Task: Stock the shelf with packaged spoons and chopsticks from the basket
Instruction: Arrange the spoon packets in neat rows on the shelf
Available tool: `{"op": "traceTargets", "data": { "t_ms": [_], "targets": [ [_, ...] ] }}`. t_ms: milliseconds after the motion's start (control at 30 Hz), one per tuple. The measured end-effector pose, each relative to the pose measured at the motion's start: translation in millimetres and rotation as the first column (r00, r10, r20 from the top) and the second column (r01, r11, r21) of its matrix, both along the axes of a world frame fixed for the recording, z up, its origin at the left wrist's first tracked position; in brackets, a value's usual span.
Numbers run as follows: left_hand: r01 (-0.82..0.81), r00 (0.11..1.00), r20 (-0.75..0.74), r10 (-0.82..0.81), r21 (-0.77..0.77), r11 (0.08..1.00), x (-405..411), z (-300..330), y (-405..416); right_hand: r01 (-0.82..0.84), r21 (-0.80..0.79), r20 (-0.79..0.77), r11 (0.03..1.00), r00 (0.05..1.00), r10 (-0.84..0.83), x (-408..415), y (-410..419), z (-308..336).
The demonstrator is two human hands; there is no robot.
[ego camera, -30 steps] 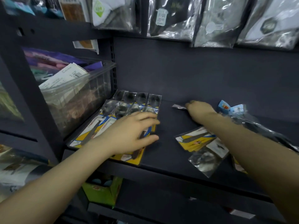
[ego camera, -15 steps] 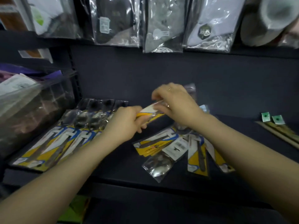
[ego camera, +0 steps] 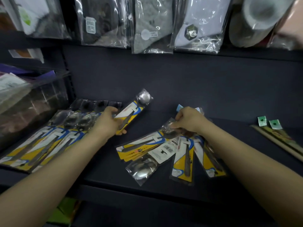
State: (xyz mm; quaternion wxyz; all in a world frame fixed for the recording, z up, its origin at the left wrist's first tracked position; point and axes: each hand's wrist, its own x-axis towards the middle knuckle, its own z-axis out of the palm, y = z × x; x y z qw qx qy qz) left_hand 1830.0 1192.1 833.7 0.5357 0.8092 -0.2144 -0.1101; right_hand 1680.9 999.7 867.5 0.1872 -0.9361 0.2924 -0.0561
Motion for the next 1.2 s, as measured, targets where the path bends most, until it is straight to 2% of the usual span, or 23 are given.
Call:
{"op": "traceTargets", "data": {
  "t_ms": [67,100,200,300,367,467,533,567,633,667,733,800,867,900,967,1033,1100,1200],
  "targets": [
    [0.017,1.0,0.021,-0.018,0.047,0.999,-2,-2,-1,-0.022,0.013,-0.001,1.0,1.0,0.022,2,1,-1],
    [0.008,0.996,0.089,-0.016,0.09,0.996,-3,-3,-1,-0.024,0.029,0.0,0.999,1.0,0.024,2,1,-1],
    [-0.068,0.925,0.369,-0.084,0.381,0.922,-5,-4,-2,-0.023,0.128,-0.001,0.991,1.0,0.023,3,1,-2],
    [-0.006,0.908,0.371,-0.196,0.478,0.878,-8,-4,-3,-0.05,0.2,0.108,0.978,0.994,0.029,5,-3,-2],
    [0.037,0.886,0.38,-0.264,0.512,0.858,-9,-1,-2,-0.106,0.126,0.208,0.986,0.975,0.078,9,-4,1],
    [0.108,0.796,0.418,-0.438,0.614,0.782,-9,7,3,-0.176,0.035,0.324,0.984,0.933,0.155,16,6,9],
    [0.195,0.791,0.427,-0.437,0.501,0.843,-12,15,10,-0.278,0.151,0.425,0.949,0.885,0.192,23,18,15],
    [0.253,0.828,0.392,-0.4,0.376,0.892,-14,19,15,-0.332,0.217,0.482,0.918,0.854,0.195,29,26,18],
    [0.356,0.897,0.245,-0.368,0.094,0.93,-23,29,29,-0.39,0.27,0.569,0.88,0.802,0.181,42,41,20],
    [0.38,0.906,0.19,-0.377,0.022,0.925,-27,32,37,-0.392,0.256,0.592,0.884,0.786,0.177,50,49,19],
    [0.379,0.891,0.226,-0.393,0.107,0.919,-32,31,53,-0.375,0.242,0.622,0.895,0.768,0.153,67,65,15],
    [0.331,0.885,0.285,-0.368,0.169,0.928,-31,26,67,-0.372,0.302,0.63,0.877,0.769,0.109,82,74,8],
    [0.258,0.893,0.331,-0.306,0.183,0.949,-23,18,81,-0.335,0.363,0.56,0.869,0.824,0.084,94,77,1],
    [0.21,0.892,0.354,-0.28,0.224,0.952,-19,14,87,-0.283,0.345,0.47,0.895,0.877,0.097,97,75,-4],
    [0.134,0.884,0.394,-0.253,0.305,0.943,-15,7,96,-0.207,0.172,0.181,0.963,0.968,0.176,102,70,-12],
    [0.1,0.842,0.46,-0.281,0.379,0.92,-15,1,99,-0.224,0.077,-0.057,0.972,0.972,0.228,103,68,-20],
    [0.095,0.782,0.517,-0.348,0.453,0.886,-19,-1,96,-0.214,0.079,-0.136,0.974,0.965,0.223,105,68,-22],
    [0.094,0.761,0.534,-0.369,0.472,0.877,-18,-6,88,-0.177,0.125,-0.107,0.976,0.976,0.19,113,71,-17]
  ]
}}
